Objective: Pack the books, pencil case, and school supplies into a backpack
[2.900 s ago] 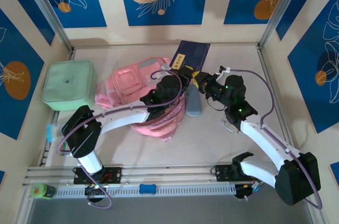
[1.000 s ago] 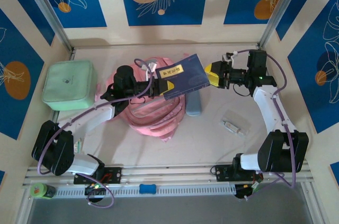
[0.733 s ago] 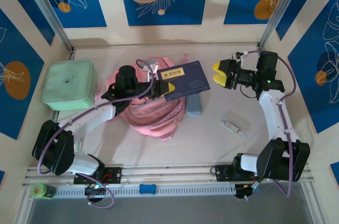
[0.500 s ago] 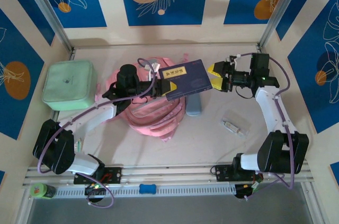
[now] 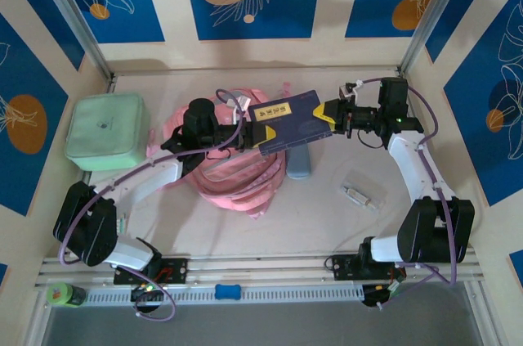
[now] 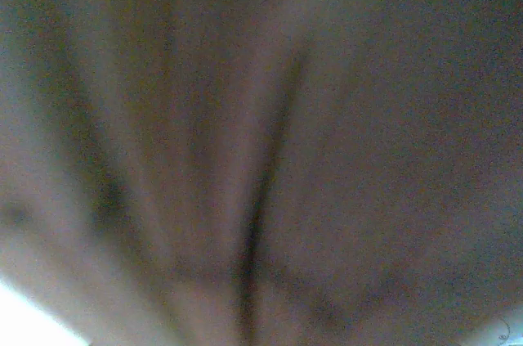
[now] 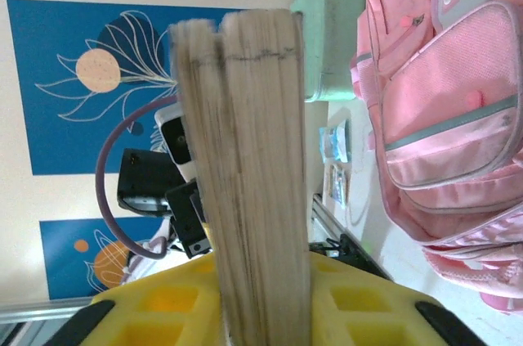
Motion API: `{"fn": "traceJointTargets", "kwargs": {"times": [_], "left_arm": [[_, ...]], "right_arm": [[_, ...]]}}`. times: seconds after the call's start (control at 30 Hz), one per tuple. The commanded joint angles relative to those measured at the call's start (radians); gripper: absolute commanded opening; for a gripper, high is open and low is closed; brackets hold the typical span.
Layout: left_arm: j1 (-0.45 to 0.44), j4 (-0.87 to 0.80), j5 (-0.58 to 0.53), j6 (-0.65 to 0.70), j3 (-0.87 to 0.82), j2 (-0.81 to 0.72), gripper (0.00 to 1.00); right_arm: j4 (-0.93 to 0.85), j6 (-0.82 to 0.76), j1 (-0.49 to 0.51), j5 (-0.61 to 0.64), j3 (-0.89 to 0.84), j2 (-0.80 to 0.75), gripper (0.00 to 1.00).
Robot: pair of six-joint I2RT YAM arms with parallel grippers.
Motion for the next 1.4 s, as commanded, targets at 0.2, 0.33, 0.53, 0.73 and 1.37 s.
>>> {"fn": "traceJointTargets", "kwargs": {"times": [0.2,0.33,0.53,0.73,1.37], "left_arm": [[0.001,-0.011,0.007,0.031,0.058,0.006,0.37],[0.022,-0.194,-0.074,0.174,0.060,-0.055,0.58],[-0.046,-0.873,-0.643,0.690,0.208,-0.110,0.71],[-0.124,-0.998,-0.816,0.934,0.211,-0.011,0.75],[-0.219,-0.975,-1.173,1.140,0.331,0.321,0.59]], "right_arm": [[-0.012,-0.017,-0.034,-0.020,0.008,-0.024,0.04],[-0.023,-0.015,-0.096,0.012,-0.008,-0.057,0.03],[-0.145,-0.091,-0.138,0.182,-0.057,-0.139,0.01],[-0.148,-0.079,-0.151,0.316,-0.162,-0.226,0.01],[-0.101,-0.069,-0.235,0.291,-0.316,-0.252,0.00]]}}
